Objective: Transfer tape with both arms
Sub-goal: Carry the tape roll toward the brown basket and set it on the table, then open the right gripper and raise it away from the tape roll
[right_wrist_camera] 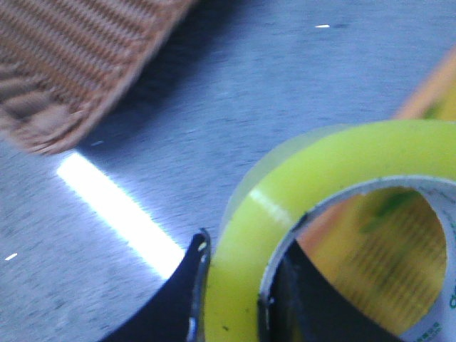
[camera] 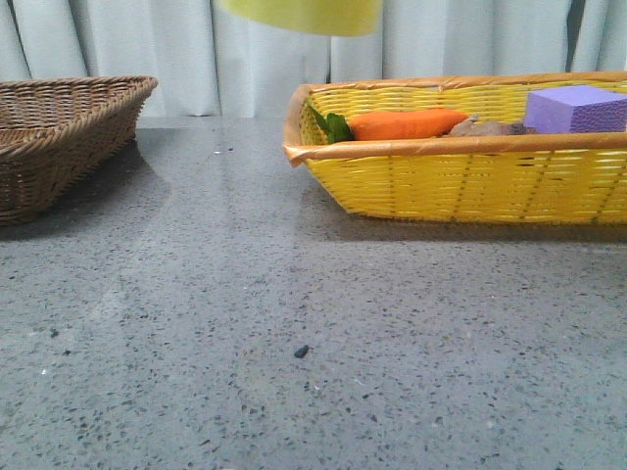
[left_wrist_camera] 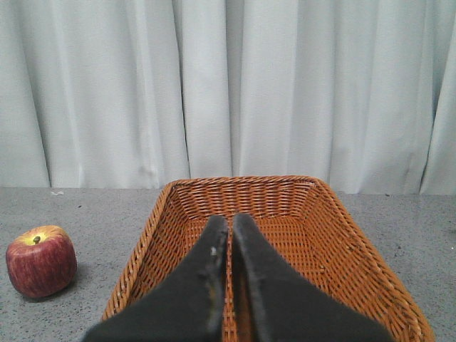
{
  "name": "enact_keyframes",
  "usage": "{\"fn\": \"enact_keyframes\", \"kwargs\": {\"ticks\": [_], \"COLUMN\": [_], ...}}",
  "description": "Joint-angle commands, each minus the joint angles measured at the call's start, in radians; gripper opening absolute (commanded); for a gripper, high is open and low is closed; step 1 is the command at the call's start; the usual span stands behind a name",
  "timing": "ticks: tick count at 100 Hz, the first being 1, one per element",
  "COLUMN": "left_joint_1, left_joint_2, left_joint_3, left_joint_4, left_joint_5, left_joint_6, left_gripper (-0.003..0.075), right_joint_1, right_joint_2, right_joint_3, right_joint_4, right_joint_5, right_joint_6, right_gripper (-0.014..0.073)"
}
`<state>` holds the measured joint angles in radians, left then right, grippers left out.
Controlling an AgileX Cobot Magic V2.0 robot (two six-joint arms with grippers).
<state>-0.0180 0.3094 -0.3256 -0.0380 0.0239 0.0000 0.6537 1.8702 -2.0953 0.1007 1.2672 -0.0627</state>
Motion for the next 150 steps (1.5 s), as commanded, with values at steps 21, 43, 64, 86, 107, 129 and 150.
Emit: {"fn": "enact_keyframes", "kwargs": {"ticks": [21, 43, 64, 86, 107, 129, 150], "left_joint_1": [0.0, 0.0, 0.0, 0.0, 0.0, 0.0, 0.0], "left_joint_2": [0.015, 0.015, 0.015, 0.015, 0.015, 0.015, 0.015], "left_joint_3": [-0.038, -0.038, -0.038, -0.038, -0.038, -0.038, -0.038], "left_joint_4": [-0.002, -0.002, -0.002, -0.002, -0.002, -0.002, -0.002], "left_joint_5": [-0.081, -0.081, -0.081, -0.081, -0.081, -0.081, -0.081], "left_joint_6": [-0.009, -0.009, -0.009, -0.009, -0.009, -0.009, -0.009], "left_gripper": [-0.0021, -0.002, -0.0021, -0.0021, -0.0021, -0.0021, -0.0021], "right_joint_1": [0.143, 0.157, 0.157, 0.157, 0.157, 0.157, 0.157], "right_joint_2": [0.018, 0.071, 0.101, 0.13, 0.157, 0.163, 0.159], "right_joint_3": [-0.039, -0.039, -0.039, -0.039, -0.039, -0.039, -0.039], "right_joint_4": [-0.076, -0.072, -0.051, -0.051, -0.051, -0.051, -0.051], "right_joint_5": [-0.052, -0.068, -0.089, -0.095, -0.095, -0.095, -0.095], "right_joint_6": [-0.024, -0.024, -0.024, -0.024, -0.024, -0.024, -0.024], "right_gripper": [-0.0016, -0.0016, -0.0016, -0.0015, 0.0011, 0.0237, 0.0297]}}
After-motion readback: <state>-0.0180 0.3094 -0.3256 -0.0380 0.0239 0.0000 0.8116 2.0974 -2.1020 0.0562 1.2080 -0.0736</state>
